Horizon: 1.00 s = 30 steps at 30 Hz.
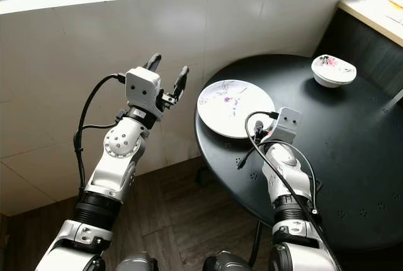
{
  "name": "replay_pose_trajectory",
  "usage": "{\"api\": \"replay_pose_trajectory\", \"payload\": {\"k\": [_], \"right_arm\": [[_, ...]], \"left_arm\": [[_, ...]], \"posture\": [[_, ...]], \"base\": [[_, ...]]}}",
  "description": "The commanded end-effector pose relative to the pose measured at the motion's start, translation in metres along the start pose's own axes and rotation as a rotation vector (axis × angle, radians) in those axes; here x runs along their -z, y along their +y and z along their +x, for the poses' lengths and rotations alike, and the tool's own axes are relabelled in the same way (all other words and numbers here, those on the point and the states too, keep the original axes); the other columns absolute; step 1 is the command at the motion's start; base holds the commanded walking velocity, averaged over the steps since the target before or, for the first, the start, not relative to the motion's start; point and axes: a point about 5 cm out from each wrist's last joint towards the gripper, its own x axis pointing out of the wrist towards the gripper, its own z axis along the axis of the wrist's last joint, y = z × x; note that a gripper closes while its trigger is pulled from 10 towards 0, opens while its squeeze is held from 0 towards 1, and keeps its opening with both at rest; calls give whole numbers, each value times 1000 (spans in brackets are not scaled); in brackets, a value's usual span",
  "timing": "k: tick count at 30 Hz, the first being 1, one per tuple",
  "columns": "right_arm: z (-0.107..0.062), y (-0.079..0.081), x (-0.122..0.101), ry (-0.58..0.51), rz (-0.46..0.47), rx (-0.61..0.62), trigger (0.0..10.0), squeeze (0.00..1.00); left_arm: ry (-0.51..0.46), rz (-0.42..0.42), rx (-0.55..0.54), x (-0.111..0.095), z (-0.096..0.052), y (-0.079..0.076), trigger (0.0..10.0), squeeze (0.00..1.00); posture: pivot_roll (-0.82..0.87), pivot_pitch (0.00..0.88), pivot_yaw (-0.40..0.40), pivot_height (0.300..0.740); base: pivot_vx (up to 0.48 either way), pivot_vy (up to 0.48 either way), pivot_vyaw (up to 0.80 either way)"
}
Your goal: Kitchen organization
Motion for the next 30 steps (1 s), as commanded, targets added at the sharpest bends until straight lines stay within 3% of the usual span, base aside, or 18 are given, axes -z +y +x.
{"api": "replay_pose_trajectory", "payload": {"k": [1,10,11,14,15,16,17,26,30], "right_arm": [[2,-4,0,33,78,11,10000,0],[4,-7,6,77,94,27,10000,0],[4,-7,7,91,86,29,8667,0],[4,-7,7,91,86,29,8667,0],[4,-7,9,99,81,29,4510,0],[4,-7,9,99,81,29,4510,0],[4,-7,10,106,82,30,0,0],[5,-8,9,112,105,34,0,0],[5,-9,3,64,126,38,0,0]], "left_arm": [[11,2,13,1,2,-3,10000,0],[11,3,17,2,2,-3,10000,0],[12,4,18,2,2,-4,10000,0],[12,4,18,2,2,-4,10000,0],[13,4,18,2,2,-4,10000,0],[13,4,18,2,2,-4,10000,0],[15,5,18,3,1,-4,10000,0],[30,11,22,5,0,-4,10000,0],[31,12,20,5,1,-4,10000,0]], "posture": [[8,0,-78,740],[10,0,-78,740],[10,0,-78,740],[10,0,-78,740],[13,0,-80,740],[13,0,-80,740],[14,0,-81,740],[11,0,-79,740],[10,0,-80,740]], "base": [[0,0,0],[0,0,0],[0,0,0],[0,0,0],[0,0,0],[0,0,0],[0,0,0],[0,0,0],[0,0,0]]}}
